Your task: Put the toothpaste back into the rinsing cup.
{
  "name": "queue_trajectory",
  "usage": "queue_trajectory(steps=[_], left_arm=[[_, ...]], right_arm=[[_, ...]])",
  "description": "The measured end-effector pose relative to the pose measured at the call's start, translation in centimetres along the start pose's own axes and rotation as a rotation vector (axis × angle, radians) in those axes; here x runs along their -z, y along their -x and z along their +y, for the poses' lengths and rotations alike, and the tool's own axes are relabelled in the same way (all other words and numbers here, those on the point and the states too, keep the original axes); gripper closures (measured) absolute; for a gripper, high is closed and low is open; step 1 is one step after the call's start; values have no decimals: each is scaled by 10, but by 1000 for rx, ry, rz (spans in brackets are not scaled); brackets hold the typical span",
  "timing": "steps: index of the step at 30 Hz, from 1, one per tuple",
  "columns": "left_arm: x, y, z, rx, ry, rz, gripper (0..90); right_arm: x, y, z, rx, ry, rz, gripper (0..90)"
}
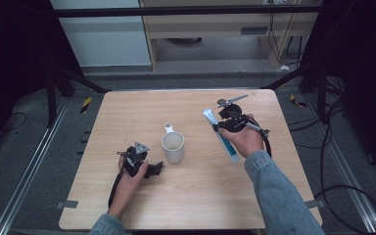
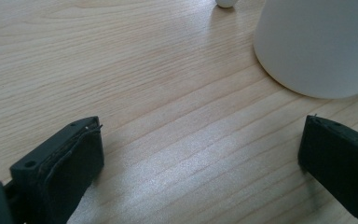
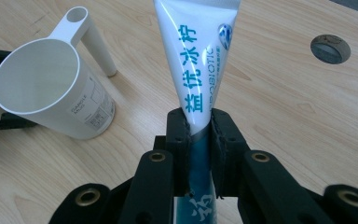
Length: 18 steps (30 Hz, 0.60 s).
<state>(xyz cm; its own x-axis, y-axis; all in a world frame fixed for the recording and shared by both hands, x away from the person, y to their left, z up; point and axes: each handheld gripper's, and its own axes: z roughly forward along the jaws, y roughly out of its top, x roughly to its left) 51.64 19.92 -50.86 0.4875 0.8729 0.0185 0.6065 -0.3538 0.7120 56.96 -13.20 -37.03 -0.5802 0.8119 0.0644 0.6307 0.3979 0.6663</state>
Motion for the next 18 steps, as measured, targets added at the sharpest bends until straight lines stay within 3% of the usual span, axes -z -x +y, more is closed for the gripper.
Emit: queue_trajectory(steps=[8,18], left_arm=[[0,0,0,-2,0,0,0],[0,0,0,0,4,3,0]], right_arm=[[3,-16,4,-8,83,22,790],[15,-37,20,17,170,40,790]])
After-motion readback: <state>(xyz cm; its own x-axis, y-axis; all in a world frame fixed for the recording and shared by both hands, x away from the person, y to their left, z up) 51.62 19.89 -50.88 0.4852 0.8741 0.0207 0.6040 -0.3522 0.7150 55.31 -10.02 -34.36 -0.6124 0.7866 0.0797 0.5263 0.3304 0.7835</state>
